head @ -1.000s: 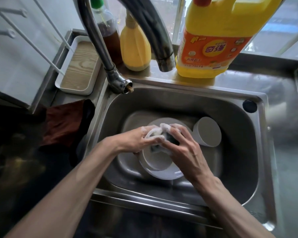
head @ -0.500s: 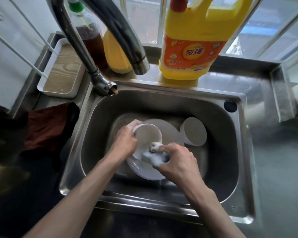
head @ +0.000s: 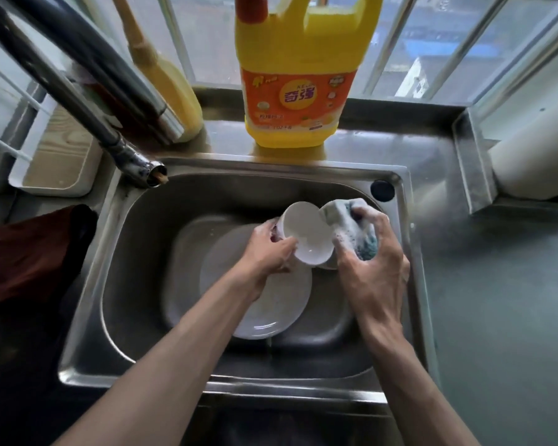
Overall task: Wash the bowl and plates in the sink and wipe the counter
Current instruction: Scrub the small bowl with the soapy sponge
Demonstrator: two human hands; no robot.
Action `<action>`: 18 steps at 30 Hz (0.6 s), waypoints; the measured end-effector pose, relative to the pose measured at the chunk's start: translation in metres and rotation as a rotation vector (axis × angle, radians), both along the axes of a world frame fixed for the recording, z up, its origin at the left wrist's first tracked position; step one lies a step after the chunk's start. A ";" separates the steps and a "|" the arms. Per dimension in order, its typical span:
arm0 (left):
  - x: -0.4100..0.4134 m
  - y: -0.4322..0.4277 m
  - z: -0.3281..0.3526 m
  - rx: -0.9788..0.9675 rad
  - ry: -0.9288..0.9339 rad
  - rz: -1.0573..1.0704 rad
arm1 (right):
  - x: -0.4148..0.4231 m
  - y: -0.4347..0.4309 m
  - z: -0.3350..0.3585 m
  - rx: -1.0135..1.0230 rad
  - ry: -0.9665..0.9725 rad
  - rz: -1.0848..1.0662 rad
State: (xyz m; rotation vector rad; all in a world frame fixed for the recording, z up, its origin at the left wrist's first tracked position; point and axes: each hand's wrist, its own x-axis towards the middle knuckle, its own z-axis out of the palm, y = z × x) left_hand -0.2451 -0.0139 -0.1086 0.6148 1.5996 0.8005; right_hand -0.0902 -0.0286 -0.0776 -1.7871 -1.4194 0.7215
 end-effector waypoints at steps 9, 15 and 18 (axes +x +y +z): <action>0.032 0.023 -0.002 0.026 0.085 -0.047 | 0.016 0.011 -0.003 -0.001 0.053 -0.032; 0.047 0.034 -0.030 -0.032 0.369 -0.112 | 0.018 0.012 -0.010 -0.030 0.033 0.010; 0.052 0.034 -0.035 -0.011 0.633 -0.157 | 0.019 0.014 -0.014 -0.049 0.009 0.030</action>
